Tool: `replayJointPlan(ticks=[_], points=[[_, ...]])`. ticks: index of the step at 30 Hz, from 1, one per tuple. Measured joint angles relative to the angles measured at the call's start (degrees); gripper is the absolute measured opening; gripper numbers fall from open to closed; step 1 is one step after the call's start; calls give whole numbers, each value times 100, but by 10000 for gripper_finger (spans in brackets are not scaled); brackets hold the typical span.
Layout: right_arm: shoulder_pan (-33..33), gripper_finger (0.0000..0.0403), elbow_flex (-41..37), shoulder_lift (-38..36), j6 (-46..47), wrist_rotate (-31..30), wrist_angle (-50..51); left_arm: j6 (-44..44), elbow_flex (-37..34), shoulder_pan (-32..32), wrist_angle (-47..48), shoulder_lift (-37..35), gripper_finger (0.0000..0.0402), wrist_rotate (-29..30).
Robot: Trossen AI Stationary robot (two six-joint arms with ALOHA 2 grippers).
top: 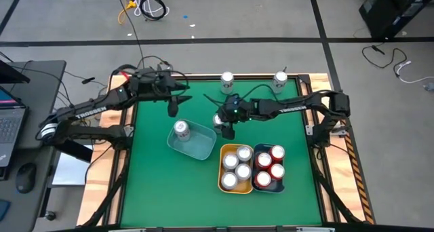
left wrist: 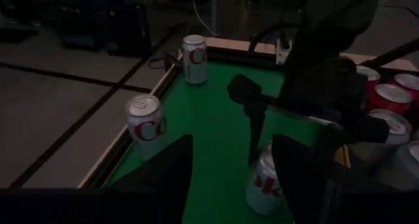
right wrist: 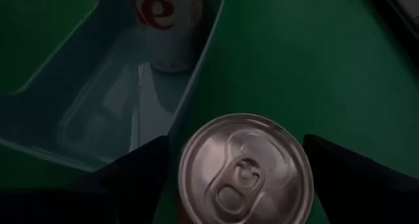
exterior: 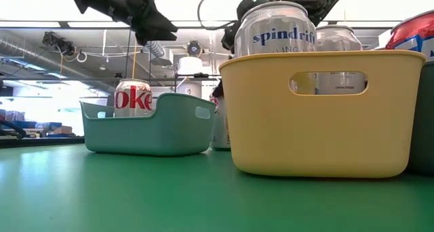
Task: Sort soda cans
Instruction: Put the silver soda can into the green bin
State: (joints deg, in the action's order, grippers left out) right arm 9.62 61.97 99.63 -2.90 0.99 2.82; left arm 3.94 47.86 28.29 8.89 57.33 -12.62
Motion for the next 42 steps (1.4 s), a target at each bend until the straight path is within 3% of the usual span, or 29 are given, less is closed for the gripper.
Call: replayJointPlan(ticks=[5, 9, 15, 19, 24, 30, 42], points=[[33, 287, 8, 61, 39, 12, -42, 56, -252, 199, -254, -81, 211, -46], [33, 286, 1, -146, -68, -8, 180, 60, -442, 408, -404, -81, 211, -306], [35, 286, 883, -602, -436, -323, 1013, 71, -647, 773, -817, -93, 211, -704], [-77, 286, 1371, -598, -416, 75, 1024, 188, -648, 1010, -855, -150, 211, -943], [-368, 286, 1410, -339, -136, 754, 543, 241, -648, 1300, -830, -234, 211, -1075], [-608, 286, 1408, 183, -27, 744, 83, 316, -648, 1594, -889, -230, 211, -1563], [-324, 286, 1399, 980, -340, 438, -35, 320, -648, 1679, -778, -256, 211, -1626]])
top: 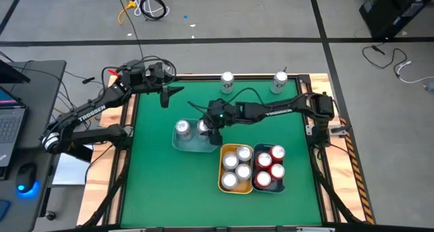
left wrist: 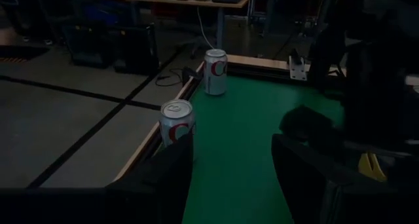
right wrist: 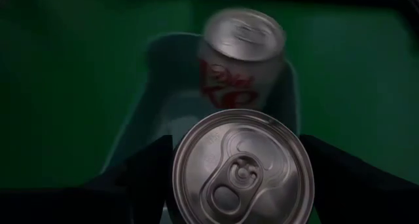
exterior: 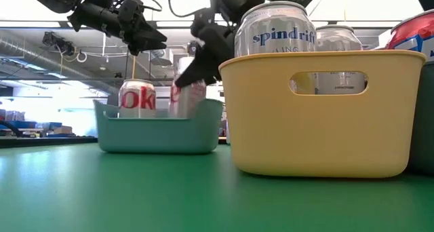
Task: Sort soda cans
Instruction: Put the silver soda can into the green bin
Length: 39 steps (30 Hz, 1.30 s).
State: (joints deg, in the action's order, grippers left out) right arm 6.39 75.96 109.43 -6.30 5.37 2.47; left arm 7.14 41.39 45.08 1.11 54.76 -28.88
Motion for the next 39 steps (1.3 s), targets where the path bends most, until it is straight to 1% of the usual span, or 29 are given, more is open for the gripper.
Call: replayJointPlan(ticks=[8, 12, 17, 23, 26, 29, 30, 35, 37, 39], points=[[388, 286, 180, 15, -478, -25, 120, 10, 0, 15, 3, 0, 211, 51], [484, 286, 184, 26, -435, 134, 69, 12, 0, 31, 1, 0, 211, 72], [497, 286, 197, 229, -417, 181, -82, 24, 0, 31, 6, 0, 211, 96], [490, 286, 708, 686, -336, 165, 63, 21, 0, 33, 39, 0, 211, 133], [488, 286, 1034, 912, -335, 113, 318, 20, 0, 31, 125, 0, 211, 136], [486, 287, 1158, 942, -321, 94, 482, 25, -14, 31, 160, 0, 211, 138], [484, 297, 1163, 942, -286, 65, 466, 29, -39, 31, 127, 0, 211, 138], [490, 374, 1327, 802, -106, -299, 580, 42, -247, 31, -36, 0, 211, 138], [495, 388, 1469, 713, -122, -419, 767, 37, -325, 31, -139, 0, 211, 142], [495, 392, 1678, 652, -138, -438, 977, 42, -343, 31, -140, 0, 211, 149]])
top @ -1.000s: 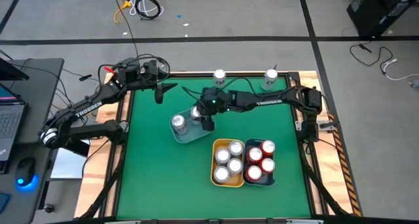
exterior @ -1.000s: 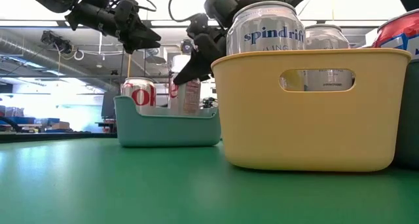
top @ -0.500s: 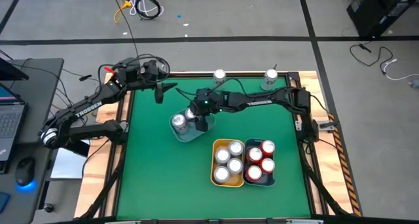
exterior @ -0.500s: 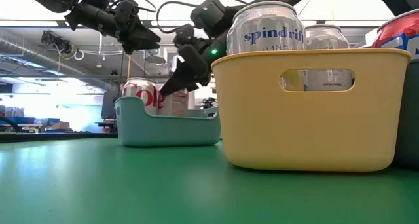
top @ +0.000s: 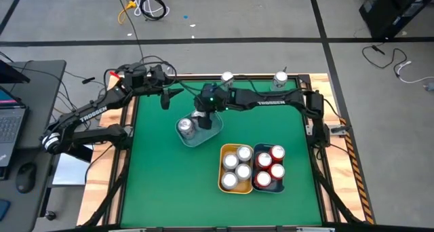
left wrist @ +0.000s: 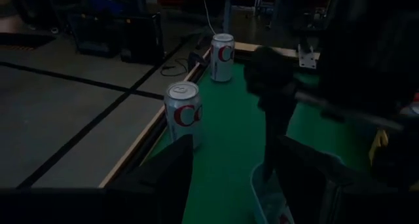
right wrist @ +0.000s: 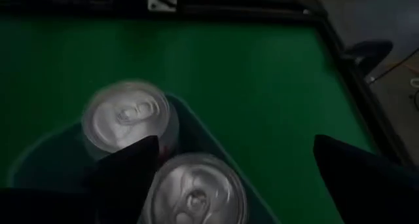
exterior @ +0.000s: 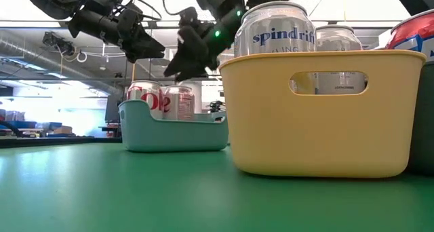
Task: Sort soda cans
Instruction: Put the silver soda can into the green bin
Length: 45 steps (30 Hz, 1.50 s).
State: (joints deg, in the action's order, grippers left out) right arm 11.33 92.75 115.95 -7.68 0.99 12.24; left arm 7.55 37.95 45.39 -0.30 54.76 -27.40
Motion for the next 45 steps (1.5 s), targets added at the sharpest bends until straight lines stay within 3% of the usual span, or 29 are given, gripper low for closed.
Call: replayJointPlan(ticks=[4, 10, 15, 24, 40, 45], points=[[6, 385, 535, -111, -177, -30, 906, 39, 0, 0, -34, 0, 211, 1], [444, 367, 1354, -272, -522, -812, 3083, 120, 0, 5, -14, -2, 211, 4], [1279, 355, 1322, -282, -601, -265, 3771, 127, 0, 4, -8, -4, 211, 2], [2267, 352, 947, -276, -420, 56, 2961, 125, 0, 4, 0, -4, 211, 0], [2610, 351, -189, -269, -94, 328, 1762, 90, 0, 4, 0, -7, 211, -4], [2608, 331, -395, -261, -77, 654, 1604, 53, 0, 4, 0, -7, 211, -4]])
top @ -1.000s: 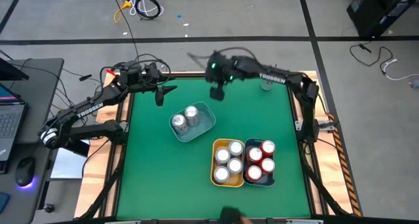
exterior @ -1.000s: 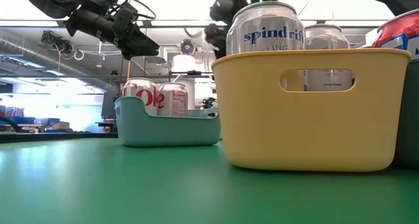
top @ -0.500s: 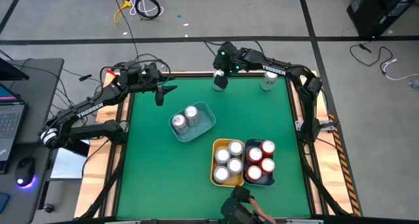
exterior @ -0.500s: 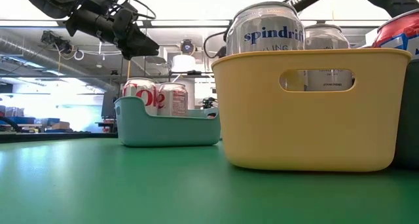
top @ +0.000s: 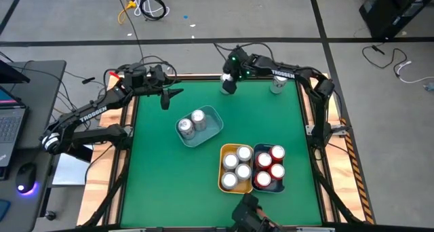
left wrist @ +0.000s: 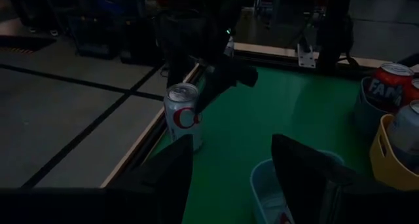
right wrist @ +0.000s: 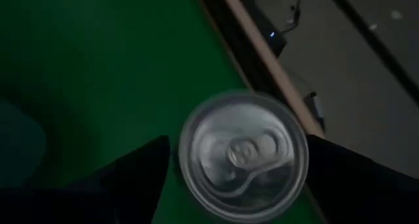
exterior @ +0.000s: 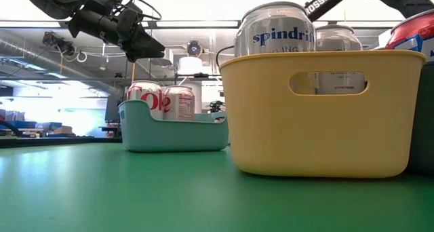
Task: Sort soda cans
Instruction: Put the silver soda can into the green bin
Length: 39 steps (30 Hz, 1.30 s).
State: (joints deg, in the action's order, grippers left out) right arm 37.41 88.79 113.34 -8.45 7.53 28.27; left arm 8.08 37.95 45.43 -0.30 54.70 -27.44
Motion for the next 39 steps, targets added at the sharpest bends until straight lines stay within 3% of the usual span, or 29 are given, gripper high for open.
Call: replayJointPlan(ticks=[5, 12, 17, 24, 32, 39], points=[[-15, 283, -74, 0, 88, 4, -81, -53, 0, 0, 0, 0, 211, -2], [-270, 280, 463, -58, -168, -1, 614, -61, 0, 0, -2, 0, 211, -2], [-832, 280, 1060, -563, -329, -166, 1315, -64, 0, 0, -26, 0, 211, -2], [-1981, 280, 1134, -1330, -74, -177, 1857, -28, 0, 0, -31, 0, 211, -2], [-3113, 280, 909, -1018, 302, -163, 1157, 15, 0, 0, -122, 0, 211, 0], [-3335, 280, 804, -483, 591, -211, 479, 10, 0, 2, -120, 0, 211, 0]])
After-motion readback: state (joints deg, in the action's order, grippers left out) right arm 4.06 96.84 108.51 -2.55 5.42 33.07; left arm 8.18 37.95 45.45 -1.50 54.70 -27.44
